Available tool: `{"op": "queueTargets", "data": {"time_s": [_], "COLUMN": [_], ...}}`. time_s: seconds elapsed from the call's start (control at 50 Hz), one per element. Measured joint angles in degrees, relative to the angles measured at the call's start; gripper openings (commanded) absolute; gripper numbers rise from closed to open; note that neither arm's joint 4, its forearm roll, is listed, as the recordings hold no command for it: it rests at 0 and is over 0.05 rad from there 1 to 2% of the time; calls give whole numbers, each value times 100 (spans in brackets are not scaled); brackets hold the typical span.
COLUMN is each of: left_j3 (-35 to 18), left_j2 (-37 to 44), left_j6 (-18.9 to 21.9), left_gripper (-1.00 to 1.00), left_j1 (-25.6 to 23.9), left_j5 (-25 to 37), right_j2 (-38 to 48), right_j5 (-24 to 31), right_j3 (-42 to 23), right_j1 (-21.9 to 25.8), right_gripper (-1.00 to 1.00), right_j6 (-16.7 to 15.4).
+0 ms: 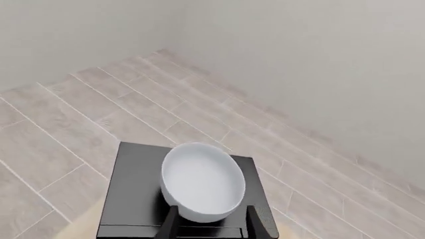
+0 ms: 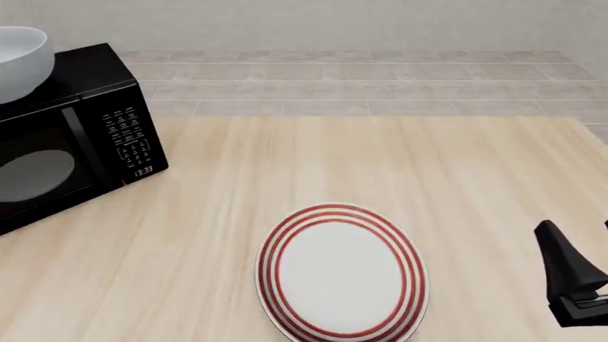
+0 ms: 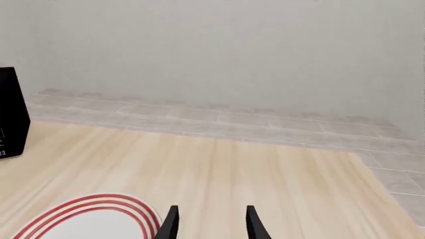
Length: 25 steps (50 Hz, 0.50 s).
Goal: Pick up the white bowl and put it on the plate.
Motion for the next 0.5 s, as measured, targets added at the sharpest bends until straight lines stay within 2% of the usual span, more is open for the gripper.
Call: {"op": "queueTargets", "data": {"time_s": [0.3,0.5], "left_j3": [-936,-1278], "left_j2": [1034,1513], "left_j6": [-92,-139], "left_gripper": [100,100], "left_j1": [303,601], "left_j5": [354,455], "right_j2": [-68,-35], "right_j5": [22,-27], "right_j3": [-1,-1], "right_j1": [-40,-28], "right_gripper": [100,100], "right_j6": [-1,-19]}}
